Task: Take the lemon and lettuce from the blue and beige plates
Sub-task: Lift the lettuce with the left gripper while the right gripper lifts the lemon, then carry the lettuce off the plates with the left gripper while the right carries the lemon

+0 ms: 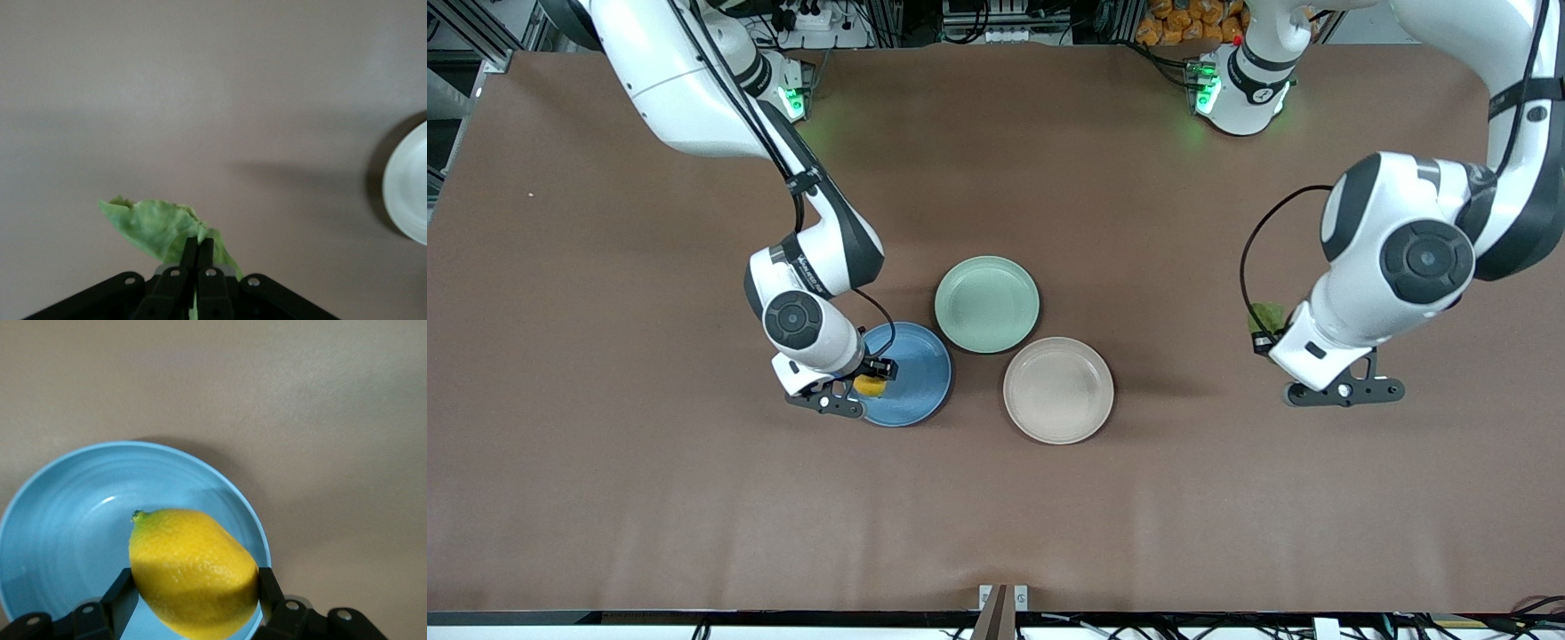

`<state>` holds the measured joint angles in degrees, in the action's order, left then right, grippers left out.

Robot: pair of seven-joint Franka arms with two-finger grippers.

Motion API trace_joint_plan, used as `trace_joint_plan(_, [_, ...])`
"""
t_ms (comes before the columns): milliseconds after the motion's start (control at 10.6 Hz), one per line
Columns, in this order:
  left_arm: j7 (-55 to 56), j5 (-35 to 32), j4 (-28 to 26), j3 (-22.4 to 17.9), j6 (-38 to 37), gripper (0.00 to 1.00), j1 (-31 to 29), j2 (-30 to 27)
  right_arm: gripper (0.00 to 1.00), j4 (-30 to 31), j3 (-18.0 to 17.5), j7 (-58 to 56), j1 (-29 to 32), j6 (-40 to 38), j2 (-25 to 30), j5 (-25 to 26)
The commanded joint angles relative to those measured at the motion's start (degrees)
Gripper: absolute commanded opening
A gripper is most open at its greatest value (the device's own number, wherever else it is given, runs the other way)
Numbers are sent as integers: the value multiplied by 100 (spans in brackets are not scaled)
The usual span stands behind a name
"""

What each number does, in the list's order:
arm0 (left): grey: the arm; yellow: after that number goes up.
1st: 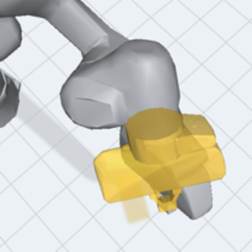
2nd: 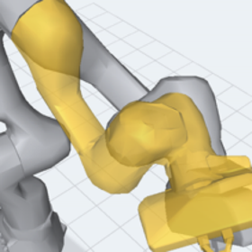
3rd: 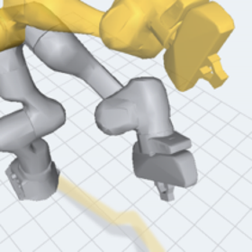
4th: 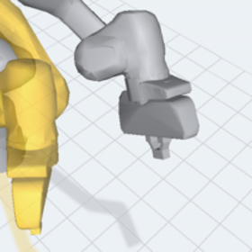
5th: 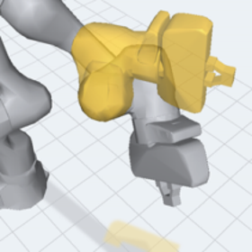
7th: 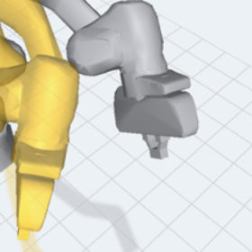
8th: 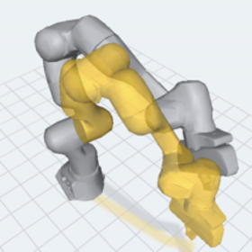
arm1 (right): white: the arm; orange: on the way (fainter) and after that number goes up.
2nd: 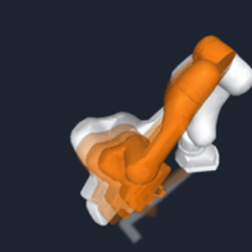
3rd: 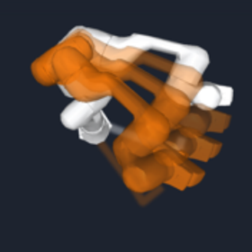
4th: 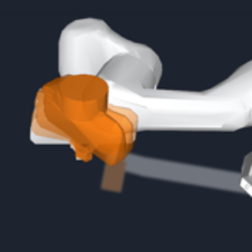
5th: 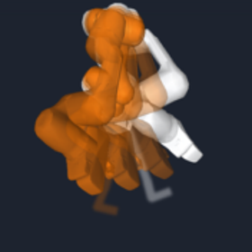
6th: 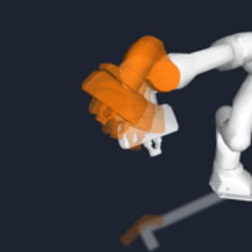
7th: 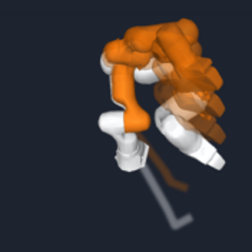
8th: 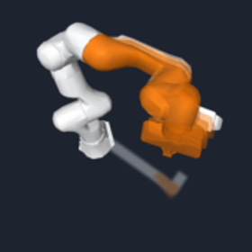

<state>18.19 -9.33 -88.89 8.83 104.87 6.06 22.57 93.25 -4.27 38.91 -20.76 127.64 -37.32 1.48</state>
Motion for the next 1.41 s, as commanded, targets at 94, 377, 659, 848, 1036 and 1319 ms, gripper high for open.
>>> trace_joint_plan(94, [-88,439,-76,48,278,0,-245,703,0,61,-13,92,264,-186,461,46])
trace_joint_plan(377, [-97,432,-32,40,482,20,-430,1038,0,70,5,-337,650,-231,542,116])
trace_joint_plan(659, [-97,397,12,48,588,100,-378,996,0,70,14,-1216,1151,-196,524,134])
trace_joint_plan(848, [-97,380,12,57,448,100,-369,602,0,61,14,-1866,1529,-161,515,134])
trace_joint_plan(1036, [-97,371,29,57,-8,100,-378,-47,0,70,5,-2446,1863,-125,498,134])
trace_joint_plan(1319, [-114,423,29,66,-412,100,-387,-927,0,79,14,-2633,1978,-134,498,134])
